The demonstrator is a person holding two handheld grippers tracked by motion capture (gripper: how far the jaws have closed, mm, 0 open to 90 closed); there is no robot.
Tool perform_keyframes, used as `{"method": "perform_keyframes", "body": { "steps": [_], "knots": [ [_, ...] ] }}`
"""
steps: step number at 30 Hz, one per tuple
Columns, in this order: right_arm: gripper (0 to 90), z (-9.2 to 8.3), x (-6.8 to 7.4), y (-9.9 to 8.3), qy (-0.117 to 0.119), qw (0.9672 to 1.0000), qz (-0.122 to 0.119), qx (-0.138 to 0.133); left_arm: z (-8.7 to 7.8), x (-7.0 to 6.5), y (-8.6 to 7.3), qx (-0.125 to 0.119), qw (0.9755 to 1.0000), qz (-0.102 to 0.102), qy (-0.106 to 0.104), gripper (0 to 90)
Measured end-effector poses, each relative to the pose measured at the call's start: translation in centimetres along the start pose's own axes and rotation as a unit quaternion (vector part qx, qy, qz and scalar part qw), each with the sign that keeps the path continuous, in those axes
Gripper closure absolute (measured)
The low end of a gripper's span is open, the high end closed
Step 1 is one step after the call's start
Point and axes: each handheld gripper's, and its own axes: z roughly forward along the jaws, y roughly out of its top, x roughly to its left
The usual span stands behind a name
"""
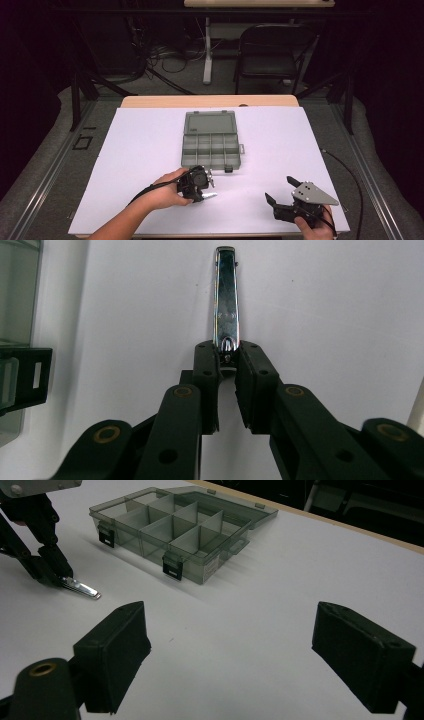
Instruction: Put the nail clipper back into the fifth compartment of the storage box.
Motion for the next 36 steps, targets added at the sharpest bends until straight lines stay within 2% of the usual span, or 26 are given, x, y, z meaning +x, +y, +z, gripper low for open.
{"method": "perform_keyframes", "body": {
  "steps": [5,14,19,22,29,32,33,34,35,36],
  "knots": [
    [14.2,0.0,0.0,0.0,-0.002,1.0,0.001,-0.001,-0.2,0.0,0.0,-0.001,1.0,-0.004,-0.001,80.2],
    [14.2,-0.1,-0.1,-0.1,-0.003,1.0,0.001,-0.002,-1.6,0.4,-0.5,-0.032,0.9989,-0.035,0.001,80.3],
    [14.2,-0.1,0.0,-0.1,-0.002,1.0,0.0,-0.003,-2.7,0.5,-1.0,-0.066,0.9958,-0.062,0.008,80.3],
    [14.2,0.0,0.0,-0.1,-0.002,1.0,0.001,-0.002,-3.0,0.5,-1.2,-0.074,0.9949,-0.068,0.009,80.3],
    [14.2,0.0,0.0,-0.1,-0.003,1.0,0.004,0.0,-3.9,0.7,-1.7,-0.11,0.9892,-0.095,0.017,80.3],
    [14.2,-0.1,0.0,-0.1,-0.004,1.0,0.002,0.0,-4.4,0.8,-2.1,-0.129,0.9857,-0.107,0.017,80.3],
    [14.2,0.0,0.0,-0.1,-0.005,1.0,0.004,-0.005,-4.6,0.9,-2.3,-0.14,0.9834,-0.113,0.018,80.3],
    [14.2,0.0,0.0,-0.1,-0.005,1.0,0.004,-0.005,-4.6,0.9,-2.3,-0.14,0.9834,-0.113,0.018,80.3],
    [14.2,0.0,-0.1,-0.1,-0.006,1.0,0.005,-0.003,-5.0,1.0,-2.6,-0.157,0.9798,-0.123,0.019,80.3],
    [14.2,0.0,-0.1,-0.1,-0.006,1.0,0.005,-0.003,-5.0,1.0,-2.6,-0.157,0.9798,-0.123,0.019,80.3]
  ]
}}
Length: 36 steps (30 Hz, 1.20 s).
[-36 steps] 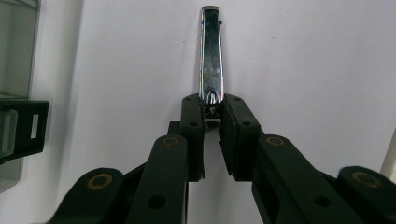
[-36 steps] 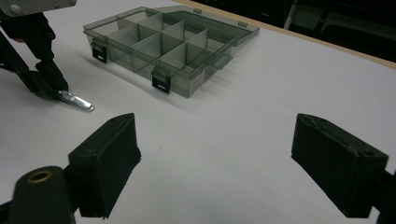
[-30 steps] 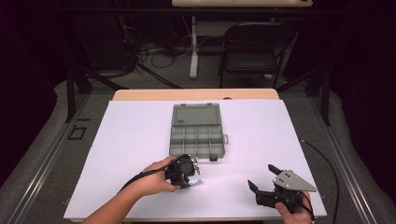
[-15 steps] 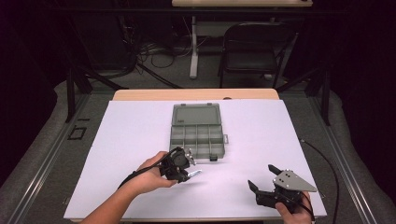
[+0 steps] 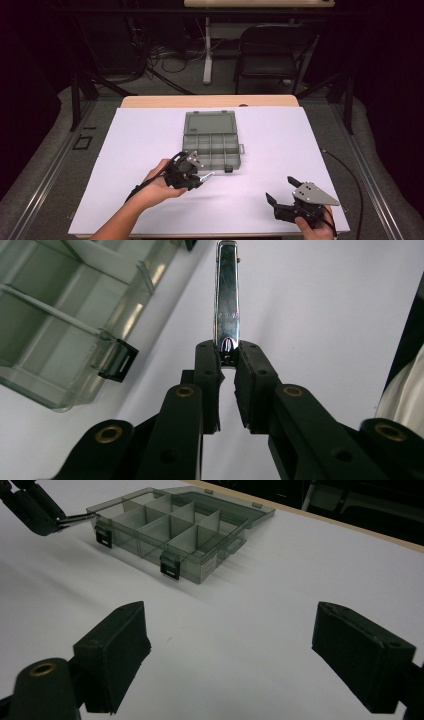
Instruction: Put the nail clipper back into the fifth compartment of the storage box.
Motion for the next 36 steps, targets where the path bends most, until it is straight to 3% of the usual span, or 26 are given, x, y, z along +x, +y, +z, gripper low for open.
{"method": "perform_keyframes", "body": {
  "steps": [5,13,22,28,36],
  "knots": [
    [14.2,0.0,0.0,0.0,-0.001,1.0,0.0,0.0,-1.2,0.4,-0.6,-0.042,0.9988,-0.024,0.006,80.3],
    [14.2,0.0,0.0,0.0,0.0,1.0,-0.001,-0.001,-2.4,1.0,-1.3,-0.075,0.9958,-0.05,0.015,80.3],
    [14.2,-0.2,0.0,0.1,-0.002,1.0,-0.002,0.0,-3.0,1.4,-1.2,-0.08,0.9944,-0.061,0.031,80.3],
    [14.2,-0.1,0.1,0.2,-0.001,1.0,-0.001,-0.004,-4.0,2.2,-1.1,-0.092,0.9907,-0.086,0.05,80.4],
    [14.2,-0.2,0.0,0.1,-0.004,1.0,0.0,-0.006,-4.5,3.4,-0.8,-0.089,0.9877,-0.11,0.066,80.4]
  ]
}}
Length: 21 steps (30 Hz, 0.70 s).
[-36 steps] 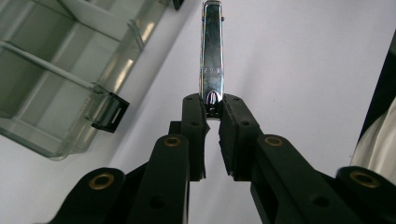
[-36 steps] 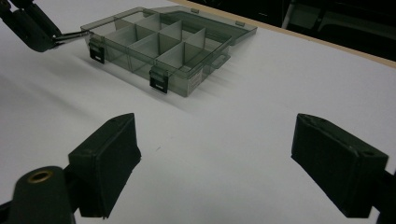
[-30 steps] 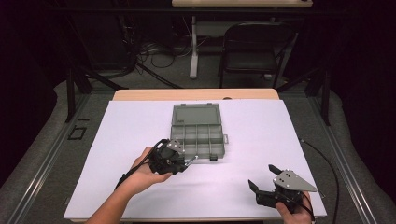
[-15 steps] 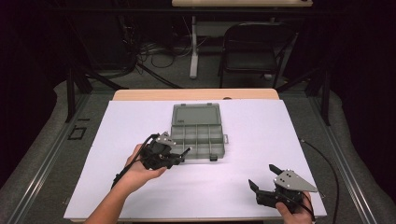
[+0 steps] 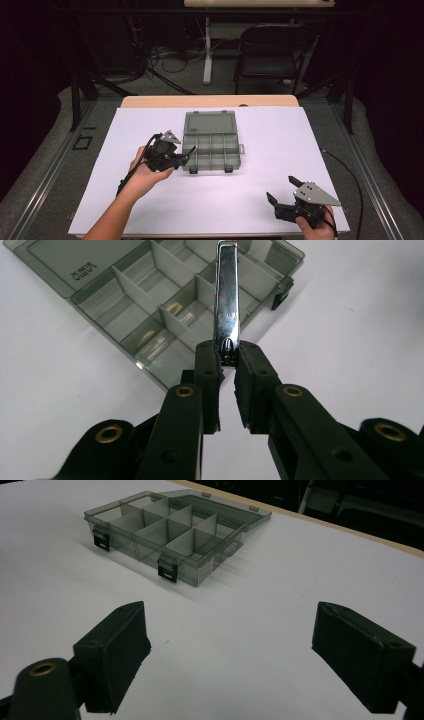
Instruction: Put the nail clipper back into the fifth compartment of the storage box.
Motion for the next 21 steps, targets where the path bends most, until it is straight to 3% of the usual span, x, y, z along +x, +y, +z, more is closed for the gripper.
{"method": "perform_keyframes", "body": {
  "steps": [7,21],
  "knots": [
    [14.2,0.0,0.0,0.0,0.004,1.0,-0.005,0.005,0.1,1.1,0.4,0.003,0.9992,-0.028,0.028,80.3],
    [14.2,0.0,0.0,-0.1,0.005,1.0,-0.004,0.008,1.7,2.0,0.8,0.029,0.9969,-0.055,0.047,80.3]
  ]
}}
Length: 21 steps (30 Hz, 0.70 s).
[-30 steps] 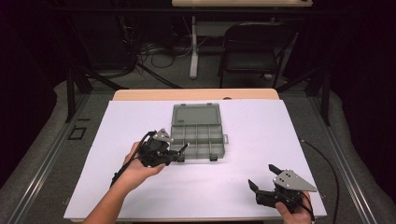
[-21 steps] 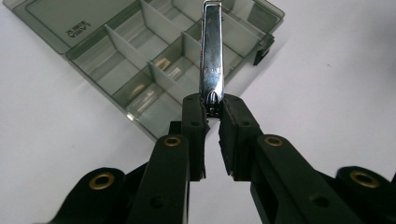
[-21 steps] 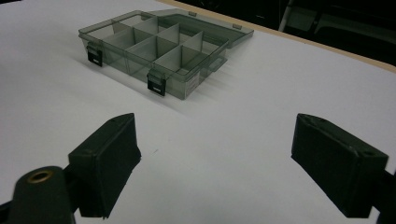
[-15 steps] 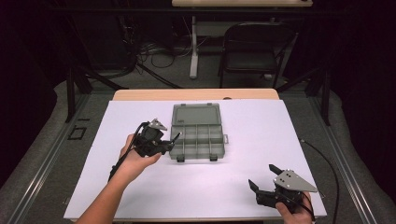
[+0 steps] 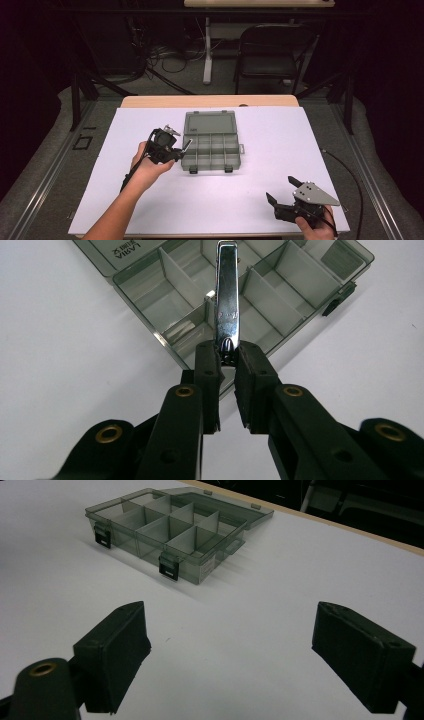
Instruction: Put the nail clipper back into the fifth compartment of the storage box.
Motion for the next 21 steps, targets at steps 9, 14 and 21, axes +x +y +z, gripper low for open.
{"method": "perform_keyframes", "body": {
  "steps": [9,14,21],
  "knots": [
    [14.2,0.0,0.1,0.0,0.002,1.0,-0.001,0.001,1.1,-0.2,0.1,0.027,0.9996,-0.001,0.003,80.3],
    [14.2,0.1,0.1,0.0,0.001,1.0,-0.001,-0.003,1.9,-0.3,0.2,0.043,0.9991,-0.003,0.005,80.3],
    [14.2,0.1,0.1,0.0,0.001,1.0,-0.002,-0.004,2.6,-0.1,0.1,0.056,0.9984,-0.013,0.0,80.3]
  ]
}}
